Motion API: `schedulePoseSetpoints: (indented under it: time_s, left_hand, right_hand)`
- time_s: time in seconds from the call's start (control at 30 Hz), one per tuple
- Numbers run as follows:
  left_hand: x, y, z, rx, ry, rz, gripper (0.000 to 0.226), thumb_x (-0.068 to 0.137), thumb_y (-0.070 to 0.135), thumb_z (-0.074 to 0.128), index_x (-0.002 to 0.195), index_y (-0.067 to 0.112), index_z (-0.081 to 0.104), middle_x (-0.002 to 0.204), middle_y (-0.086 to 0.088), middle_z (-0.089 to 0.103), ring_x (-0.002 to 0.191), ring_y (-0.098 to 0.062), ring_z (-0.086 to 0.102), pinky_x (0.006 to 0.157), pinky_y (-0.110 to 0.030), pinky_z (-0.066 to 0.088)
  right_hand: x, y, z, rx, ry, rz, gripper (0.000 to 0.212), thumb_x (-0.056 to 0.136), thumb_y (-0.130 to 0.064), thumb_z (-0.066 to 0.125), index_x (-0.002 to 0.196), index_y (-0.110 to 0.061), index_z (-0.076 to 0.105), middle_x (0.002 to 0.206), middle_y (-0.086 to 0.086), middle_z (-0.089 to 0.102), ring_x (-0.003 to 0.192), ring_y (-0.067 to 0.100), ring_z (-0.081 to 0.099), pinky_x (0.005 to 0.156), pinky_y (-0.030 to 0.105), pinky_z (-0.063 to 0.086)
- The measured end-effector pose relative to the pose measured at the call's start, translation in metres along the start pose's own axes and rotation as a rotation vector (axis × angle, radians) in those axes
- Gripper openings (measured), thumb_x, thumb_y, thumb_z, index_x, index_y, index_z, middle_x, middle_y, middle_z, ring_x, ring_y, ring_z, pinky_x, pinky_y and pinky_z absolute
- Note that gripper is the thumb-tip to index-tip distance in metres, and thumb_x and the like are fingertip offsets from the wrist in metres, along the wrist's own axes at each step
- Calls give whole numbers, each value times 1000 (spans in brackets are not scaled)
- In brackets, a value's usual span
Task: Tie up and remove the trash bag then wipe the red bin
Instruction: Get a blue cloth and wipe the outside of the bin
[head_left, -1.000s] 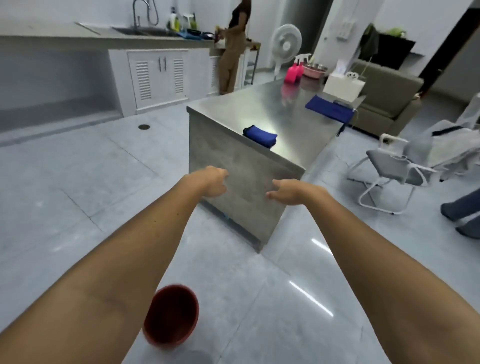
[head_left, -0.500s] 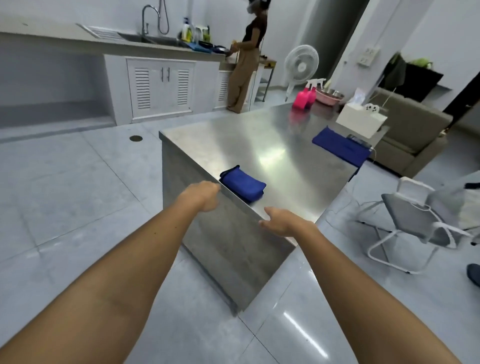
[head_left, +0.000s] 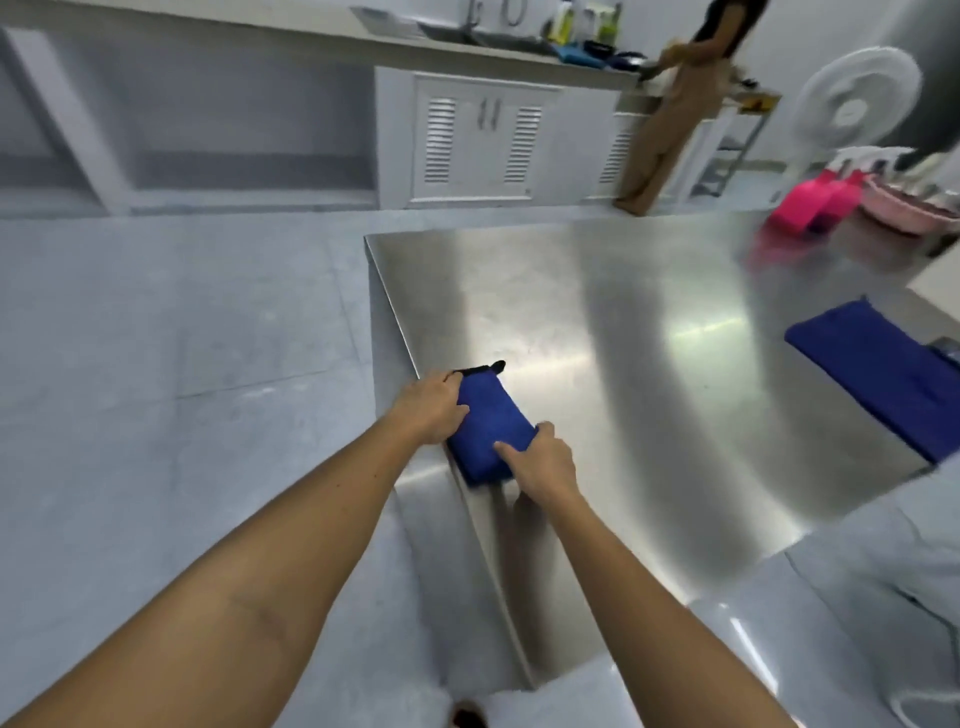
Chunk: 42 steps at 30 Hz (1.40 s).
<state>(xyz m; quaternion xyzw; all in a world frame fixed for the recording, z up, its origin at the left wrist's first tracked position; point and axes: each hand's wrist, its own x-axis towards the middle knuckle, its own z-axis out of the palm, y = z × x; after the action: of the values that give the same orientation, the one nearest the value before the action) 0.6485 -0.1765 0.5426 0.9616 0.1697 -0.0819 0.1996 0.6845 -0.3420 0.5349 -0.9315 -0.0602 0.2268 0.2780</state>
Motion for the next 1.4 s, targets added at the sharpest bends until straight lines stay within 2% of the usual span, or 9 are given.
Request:
schedulePoseSetpoints:
  time_s: [0.13, 0.33, 0.57, 0.7, 0.83, 1.0, 1.1, 1.23, 1.4]
  left_hand:
    - [37, 21, 19, 16, -23, -203, 68, 93, 44, 45, 145, 9, 21, 149, -14, 30, 134, -34, 31, 104, -44, 34]
    - [37, 17, 6, 137, -32, -369, 61, 74, 64, 59, 110, 15, 54, 108, -6, 63, 105, -27, 54, 88, -39, 34]
    - [-66, -23, 13, -1128, 25, -515, 42, 78, 27, 72, 115, 14, 60, 105, 1, 68, 91, -14, 65, 69, -24, 55]
    - [-154, -55, 33, -1515, 215, -653, 45, 77, 31, 71, 119, 23, 58, 116, 2, 68, 108, -19, 63, 92, -34, 53]
    - [-245, -90, 45, -1711, 493, -723, 44, 77, 32, 73, 116, 21, 56, 114, 1, 68, 104, -19, 65, 86, -33, 55]
    - [-342, -128, 66, -1712, 863, -731, 36, 75, 26, 76, 105, 28, 57, 104, 7, 68, 93, -12, 66, 64, -27, 56]
    - [-396, -148, 92, -1534, 1059, -860, 52, 72, 20, 79, 116, 19, 51, 116, -1, 64, 103, -19, 63, 80, -35, 56]
    - [-449, -166, 124, -1283, 1097, -1084, 60, 72, 33, 78, 123, 20, 49, 111, 7, 60, 102, -16, 59, 86, -31, 51]
    - [-464, -217, 177, -736, 1005, -1250, 27, 90, 39, 53, 87, 14, 62, 82, -2, 66, 74, -18, 61, 67, -32, 50]
  right_hand:
    - [45, 12, -8, 27, -149, -13, 68, 75, -40, 80, 121, -6, 43, 117, 12, 59, 103, 29, 61, 78, 35, 52]
    - [63, 13, -24, -8, -361, -59, 55, 68, -32, 85, 102, -13, 47, 91, 2, 57, 86, 24, 63, 83, 43, 58]
    - [40, -16, -16, 744, -407, -24, 55, 76, 10, 68, 122, -9, 45, 107, 15, 65, 91, 31, 66, 61, 36, 57]
    - [-6, -61, 9, 685, -756, -143, 50, 80, 3, 71, 123, -11, 49, 109, 14, 69, 86, 28, 70, 55, 31, 59]
    - [-71, -84, 64, 840, -906, -118, 38, 85, -21, 70, 118, -6, 59, 104, 10, 73, 81, 19, 72, 65, 29, 58]
    - [-183, -55, 181, 1166, -1130, 176, 72, 85, -65, 52, 127, -7, 57, 126, 16, 67, 116, 27, 65, 99, 38, 49]
    - [-239, -50, 231, 1074, -1242, 207, 84, 75, -74, 52, 131, -11, 56, 131, 16, 64, 124, 33, 58, 105, 46, 44]
    - [-276, -53, 289, 809, -1357, 168, 65, 87, -48, 59, 138, -10, 50, 127, 16, 67, 116, 35, 64, 93, 50, 53]
    - [-254, -53, 389, 646, -1224, 307, 45, 95, -29, 53, 132, -3, 51, 130, 18, 63, 105, 31, 64, 86, 43, 52]
